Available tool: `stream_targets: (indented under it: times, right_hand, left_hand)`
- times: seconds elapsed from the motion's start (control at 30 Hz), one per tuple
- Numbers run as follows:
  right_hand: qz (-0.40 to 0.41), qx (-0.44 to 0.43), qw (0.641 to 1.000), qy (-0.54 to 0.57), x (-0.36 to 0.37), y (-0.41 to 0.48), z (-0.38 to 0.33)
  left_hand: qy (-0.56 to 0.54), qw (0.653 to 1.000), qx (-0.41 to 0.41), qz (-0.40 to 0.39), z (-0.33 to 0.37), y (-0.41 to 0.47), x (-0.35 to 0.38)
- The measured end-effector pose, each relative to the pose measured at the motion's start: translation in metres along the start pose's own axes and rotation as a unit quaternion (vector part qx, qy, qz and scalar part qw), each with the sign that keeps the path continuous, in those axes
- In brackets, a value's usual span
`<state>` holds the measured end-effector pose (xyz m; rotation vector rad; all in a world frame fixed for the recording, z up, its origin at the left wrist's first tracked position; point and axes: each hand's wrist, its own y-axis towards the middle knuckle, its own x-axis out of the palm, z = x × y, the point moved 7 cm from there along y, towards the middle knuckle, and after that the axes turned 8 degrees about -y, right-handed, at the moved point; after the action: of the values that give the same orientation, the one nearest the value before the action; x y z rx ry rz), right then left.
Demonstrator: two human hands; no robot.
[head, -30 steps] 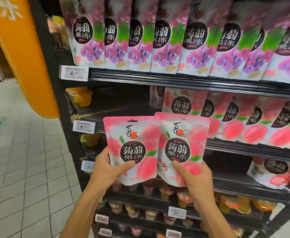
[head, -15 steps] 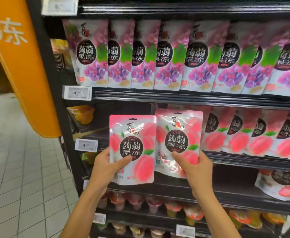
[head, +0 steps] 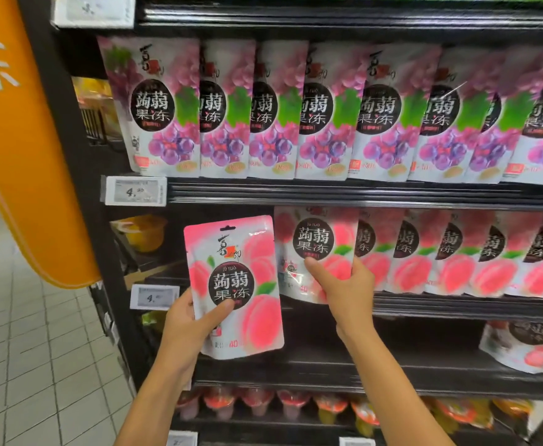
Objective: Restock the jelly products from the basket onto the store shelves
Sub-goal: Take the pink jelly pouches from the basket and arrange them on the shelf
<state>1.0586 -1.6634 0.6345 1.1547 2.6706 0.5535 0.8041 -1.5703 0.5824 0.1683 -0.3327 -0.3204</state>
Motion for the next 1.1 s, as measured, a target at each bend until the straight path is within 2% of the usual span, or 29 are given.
stream_targets:
  times: [0.23, 0.53, 0.83, 1.1]
  right_hand:
    - [0.018, -0.012, 0.999, -0.048, 0.022, 0.007, 0.003]
    - [-0.064, -0.077, 0.982, -0.161, 0.006, -0.007, 0.006]
    - [0.026, -0.062, 0.966, -0.248, -0.013, -0.007, 0.004]
    - [0.050, -0.026, 0.945, -0.322, 0.008, 0.001, 0.007]
  left_hand:
    - [0.008, 1.000, -0.007, -0.015, -0.005, 0.005, 0.003]
    - [0.006, 1.000, -0.011, -0.022, -0.007, 0.004, 0.003]
    - [-0.004, 0.999, -0.010, -0.038, -0.014, 0.004, 0.003]
    - [-0.005, 0.999, -0.008, -0.036, -0.011, 0.004, 0.002]
